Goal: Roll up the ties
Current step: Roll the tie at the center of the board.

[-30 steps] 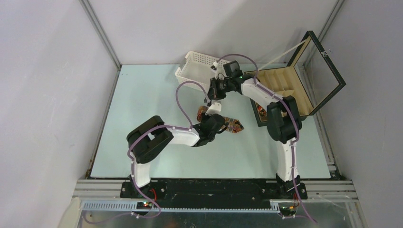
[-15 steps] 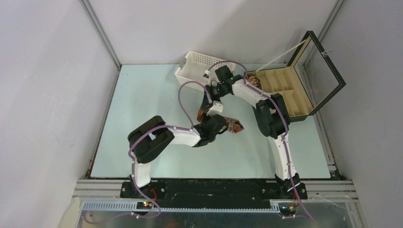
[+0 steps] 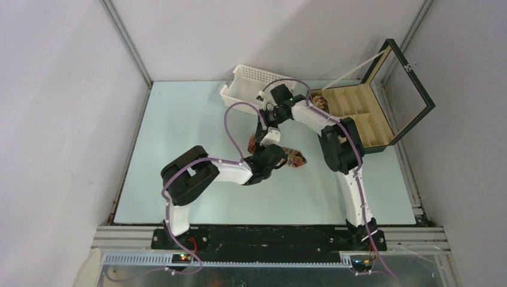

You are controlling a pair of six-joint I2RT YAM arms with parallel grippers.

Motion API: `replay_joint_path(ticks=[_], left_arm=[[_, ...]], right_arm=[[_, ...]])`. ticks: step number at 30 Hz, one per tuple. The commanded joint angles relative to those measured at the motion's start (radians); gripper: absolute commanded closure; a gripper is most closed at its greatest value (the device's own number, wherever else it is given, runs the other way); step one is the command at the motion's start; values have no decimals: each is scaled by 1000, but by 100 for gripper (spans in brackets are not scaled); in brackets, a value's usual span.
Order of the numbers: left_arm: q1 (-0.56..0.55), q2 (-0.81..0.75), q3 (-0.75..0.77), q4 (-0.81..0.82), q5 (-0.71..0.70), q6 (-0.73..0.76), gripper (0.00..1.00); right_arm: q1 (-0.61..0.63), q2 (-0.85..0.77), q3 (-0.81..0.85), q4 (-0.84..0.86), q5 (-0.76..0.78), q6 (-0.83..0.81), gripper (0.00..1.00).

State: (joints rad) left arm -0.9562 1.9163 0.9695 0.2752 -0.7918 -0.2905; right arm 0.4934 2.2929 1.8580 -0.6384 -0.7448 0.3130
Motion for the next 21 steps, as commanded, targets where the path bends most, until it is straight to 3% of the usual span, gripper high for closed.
replay_joint_path(ticks=[1, 21], left_arm=[[-3, 3, 15, -22, -39, -25, 95], [-7, -111, -45, -29, -2, -109, 76]], right_arm=[[-3, 20, 38, -17, 23, -20, 100], [-18, 27, 36, -12, 45, -16, 100]])
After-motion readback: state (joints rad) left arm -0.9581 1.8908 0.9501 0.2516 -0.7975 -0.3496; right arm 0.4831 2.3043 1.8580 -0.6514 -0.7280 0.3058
